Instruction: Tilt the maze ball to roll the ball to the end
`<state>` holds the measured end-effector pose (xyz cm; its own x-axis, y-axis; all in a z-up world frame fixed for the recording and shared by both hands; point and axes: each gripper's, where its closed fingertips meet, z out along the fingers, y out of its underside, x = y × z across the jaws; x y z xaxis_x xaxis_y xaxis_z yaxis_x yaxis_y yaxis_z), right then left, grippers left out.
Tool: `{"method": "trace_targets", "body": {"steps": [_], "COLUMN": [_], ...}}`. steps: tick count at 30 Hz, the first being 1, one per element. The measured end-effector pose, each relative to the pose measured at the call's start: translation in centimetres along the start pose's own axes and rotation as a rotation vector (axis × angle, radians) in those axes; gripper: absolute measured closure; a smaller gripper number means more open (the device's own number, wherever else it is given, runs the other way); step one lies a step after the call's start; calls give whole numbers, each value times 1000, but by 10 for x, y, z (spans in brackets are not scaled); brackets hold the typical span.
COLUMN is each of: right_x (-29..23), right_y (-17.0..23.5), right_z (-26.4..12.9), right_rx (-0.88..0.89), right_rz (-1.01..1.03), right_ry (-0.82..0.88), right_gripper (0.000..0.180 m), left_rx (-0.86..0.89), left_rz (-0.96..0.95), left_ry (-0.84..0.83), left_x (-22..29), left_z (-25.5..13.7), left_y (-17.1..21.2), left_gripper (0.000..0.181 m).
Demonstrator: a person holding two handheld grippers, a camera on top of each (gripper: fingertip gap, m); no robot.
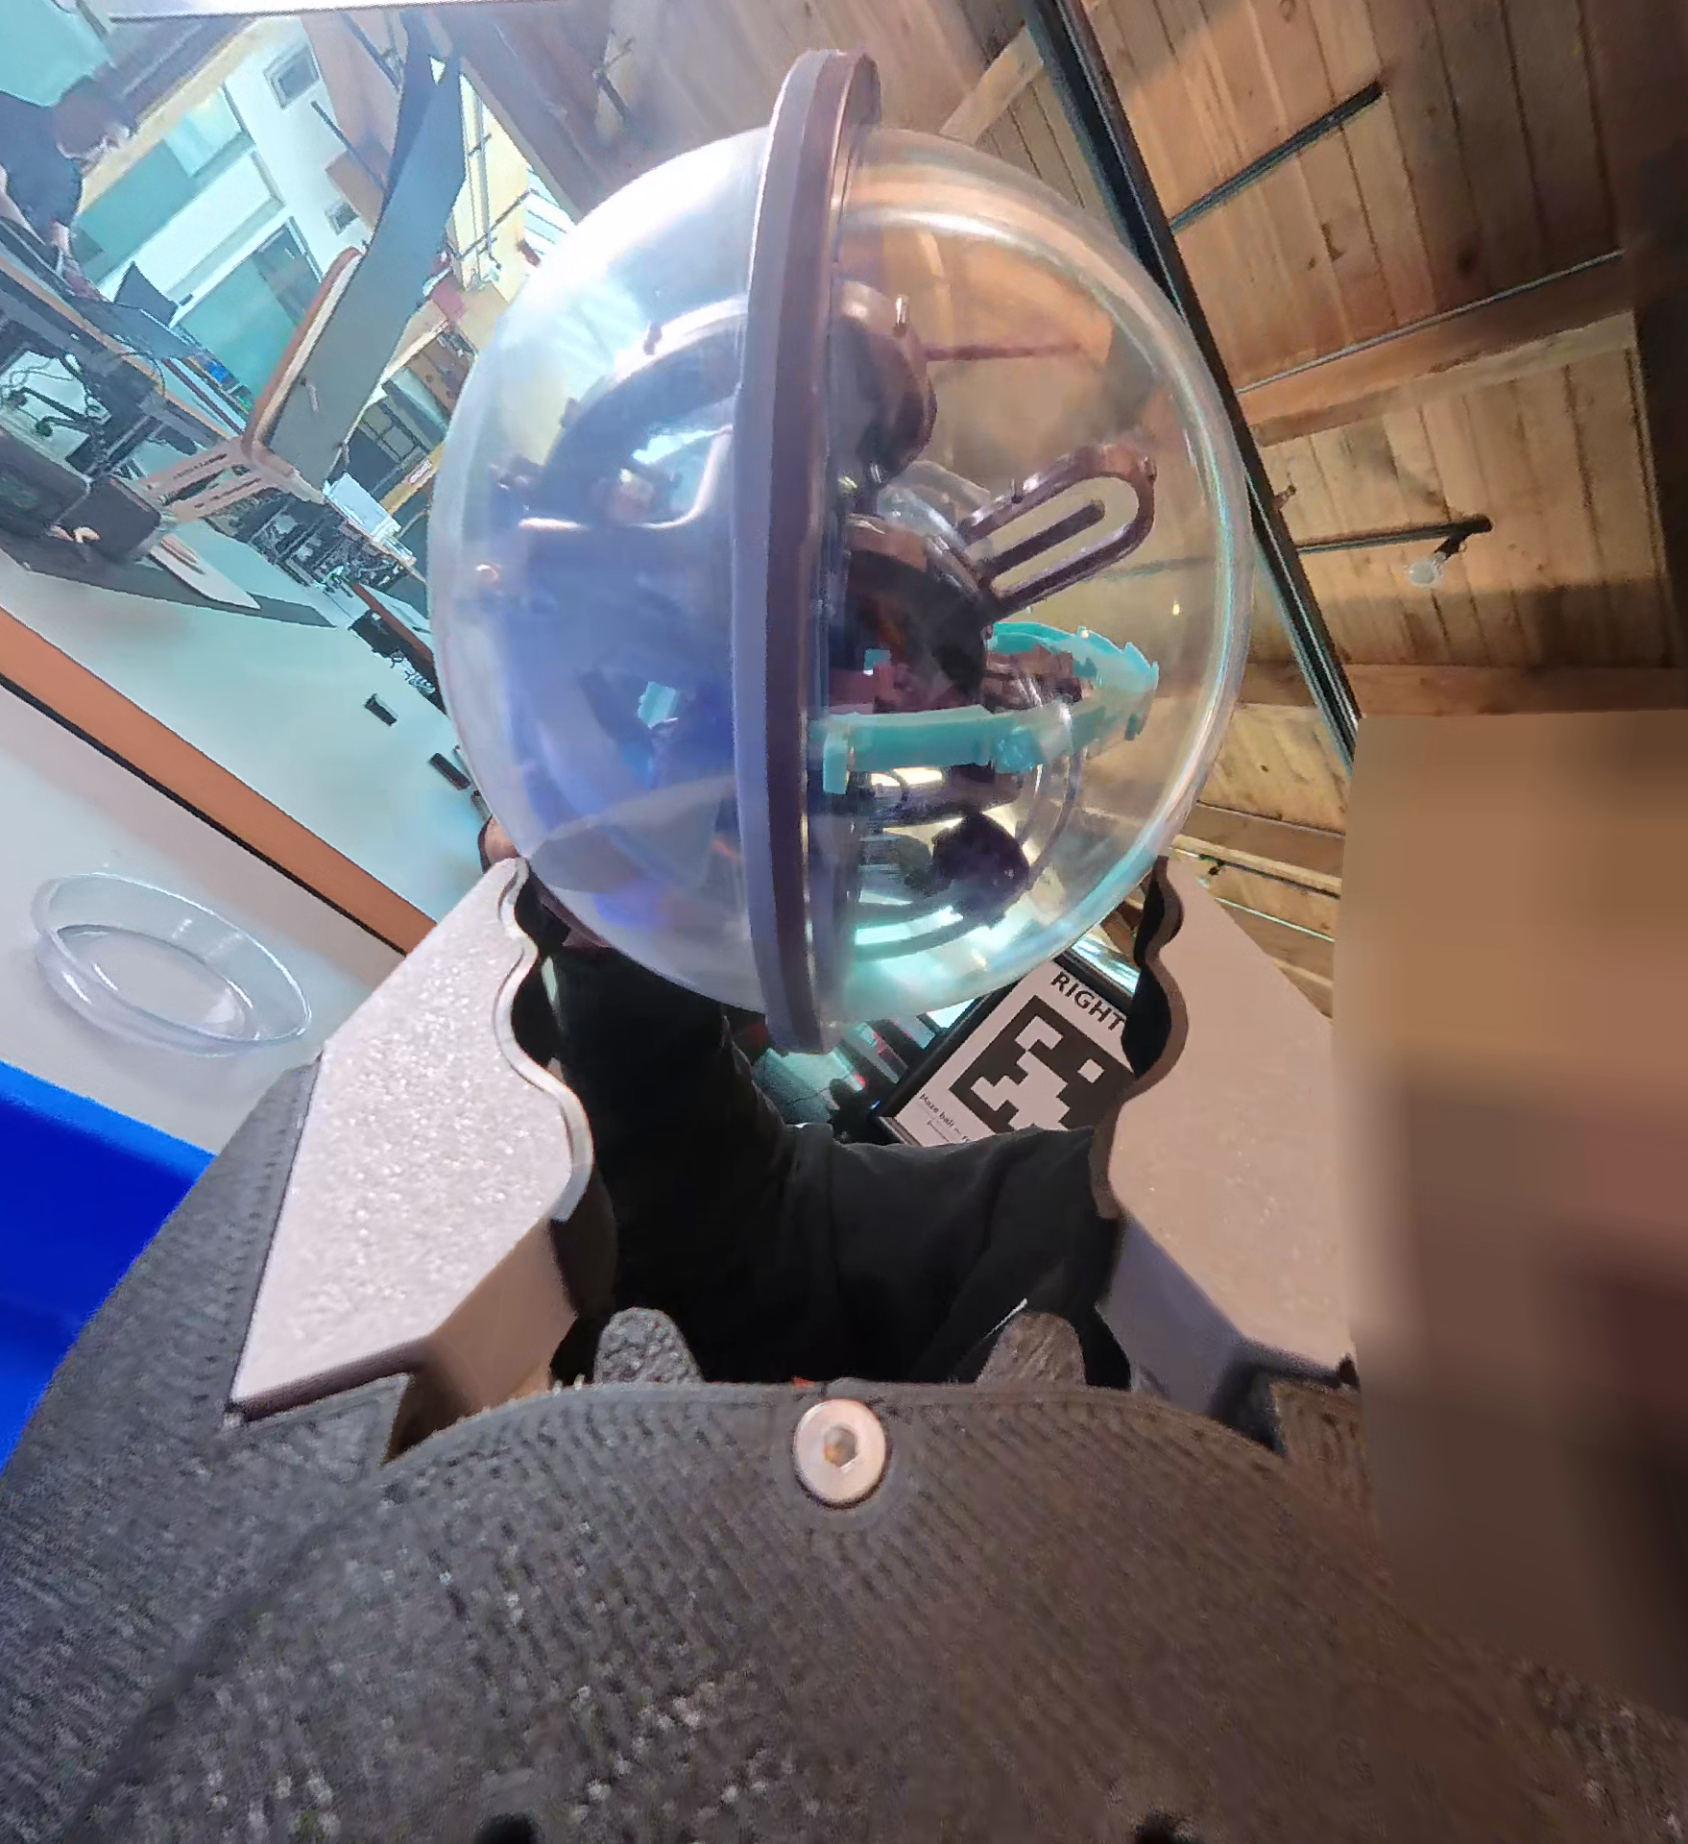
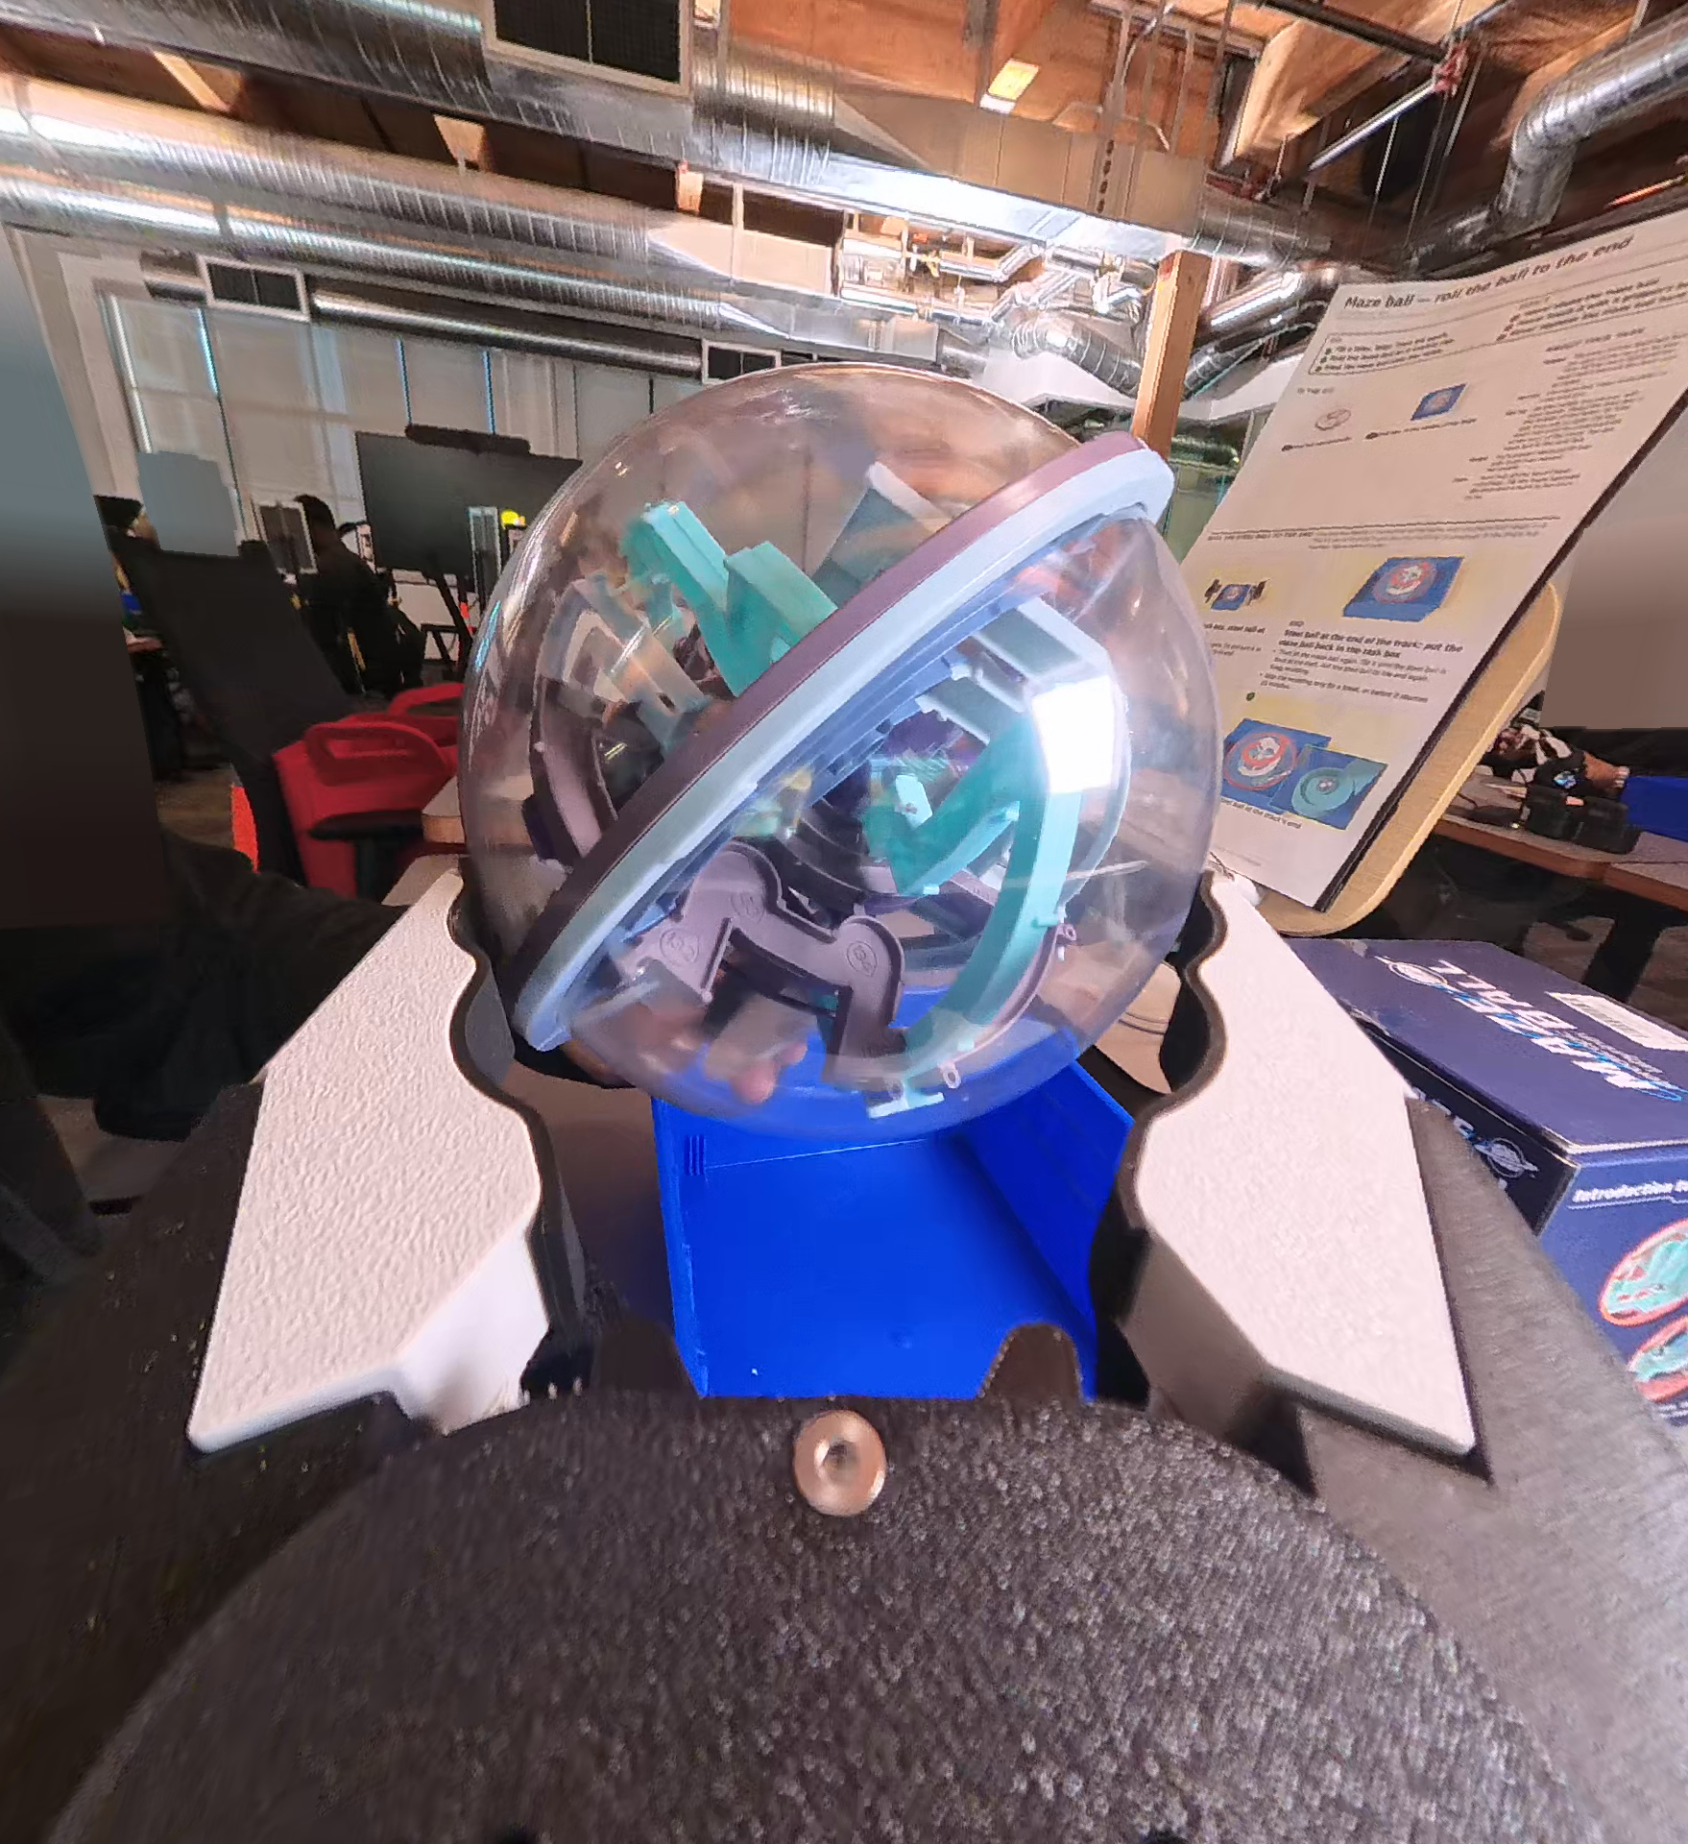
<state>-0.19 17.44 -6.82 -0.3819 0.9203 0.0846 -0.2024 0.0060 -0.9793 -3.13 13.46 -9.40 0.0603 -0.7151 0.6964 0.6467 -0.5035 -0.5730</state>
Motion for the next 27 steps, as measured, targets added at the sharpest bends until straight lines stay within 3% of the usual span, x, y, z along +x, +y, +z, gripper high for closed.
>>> {"method": "trace_targets", "body": {"steps": [17, 22, 27], "right_x": [-5, -6, -8], "right_y": [-18, -15, -11], "right_z": [-11, -12, -5], "right_rx": [122, 169, 207], "right_rz": [184, 304, 423], "right_ry": [-117, -196, -256], "right_gripper": [47, 47, 48], "left_rx": [-178, -130, -67], "left_rz": [-20, 214, 358], "left_ry": [21, -152, -224], "left_x": [10, 4, 11], "left_z": [12, 15, 15], "left_y": [31, 21, 8], "left_gripper": [69, 55, 41]}}
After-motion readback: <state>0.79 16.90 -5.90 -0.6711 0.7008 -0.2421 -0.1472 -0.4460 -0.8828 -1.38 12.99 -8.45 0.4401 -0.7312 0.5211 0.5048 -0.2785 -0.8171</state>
